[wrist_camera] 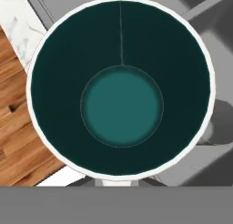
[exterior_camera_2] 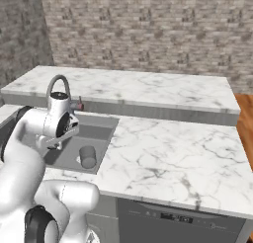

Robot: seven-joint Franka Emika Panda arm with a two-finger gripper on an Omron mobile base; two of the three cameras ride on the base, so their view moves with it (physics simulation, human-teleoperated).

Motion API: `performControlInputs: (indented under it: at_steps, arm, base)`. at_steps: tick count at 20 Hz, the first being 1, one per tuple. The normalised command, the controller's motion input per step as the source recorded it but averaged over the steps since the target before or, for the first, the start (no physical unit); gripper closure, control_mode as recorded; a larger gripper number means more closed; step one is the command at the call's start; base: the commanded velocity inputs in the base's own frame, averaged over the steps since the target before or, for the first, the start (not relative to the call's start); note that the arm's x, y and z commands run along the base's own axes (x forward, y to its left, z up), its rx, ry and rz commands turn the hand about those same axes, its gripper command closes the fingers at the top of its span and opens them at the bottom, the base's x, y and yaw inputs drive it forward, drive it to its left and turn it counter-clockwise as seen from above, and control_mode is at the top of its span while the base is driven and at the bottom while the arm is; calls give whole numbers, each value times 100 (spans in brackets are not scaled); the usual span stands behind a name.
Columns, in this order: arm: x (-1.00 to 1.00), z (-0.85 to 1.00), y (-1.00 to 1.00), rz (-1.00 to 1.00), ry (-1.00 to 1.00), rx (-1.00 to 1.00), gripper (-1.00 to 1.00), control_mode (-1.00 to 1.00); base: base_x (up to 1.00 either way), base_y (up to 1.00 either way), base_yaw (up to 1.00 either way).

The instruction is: Move any existing items from the left basin to the right basin for drying. Then move the mug from the counter to the left basin of the sink for washing.

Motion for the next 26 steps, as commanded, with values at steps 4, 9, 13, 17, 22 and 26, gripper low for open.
performControlInputs:
  at_steps: [4, 9, 13, 17, 22, 26]
  arm:
    - [28, 34, 76, 11, 17, 0, 100, -100]
    - [34, 10, 66, 4, 9, 0, 100, -100]
    - [21, -1, 48, 0, 2, 0, 100, -100]
    - [18, -8, 46, 0, 0, 0, 100, -100]
    - [11, -15, 46, -4, 0, 0, 100, -100]
    - [1, -17, 33, -11, 0, 0, 100, -100]
  base:
    - [0, 0, 0]
    - [0, 0, 0]
    - [0, 0, 0]
    - [0, 0, 0]
    - [0, 0, 0]
    - [0, 0, 0]
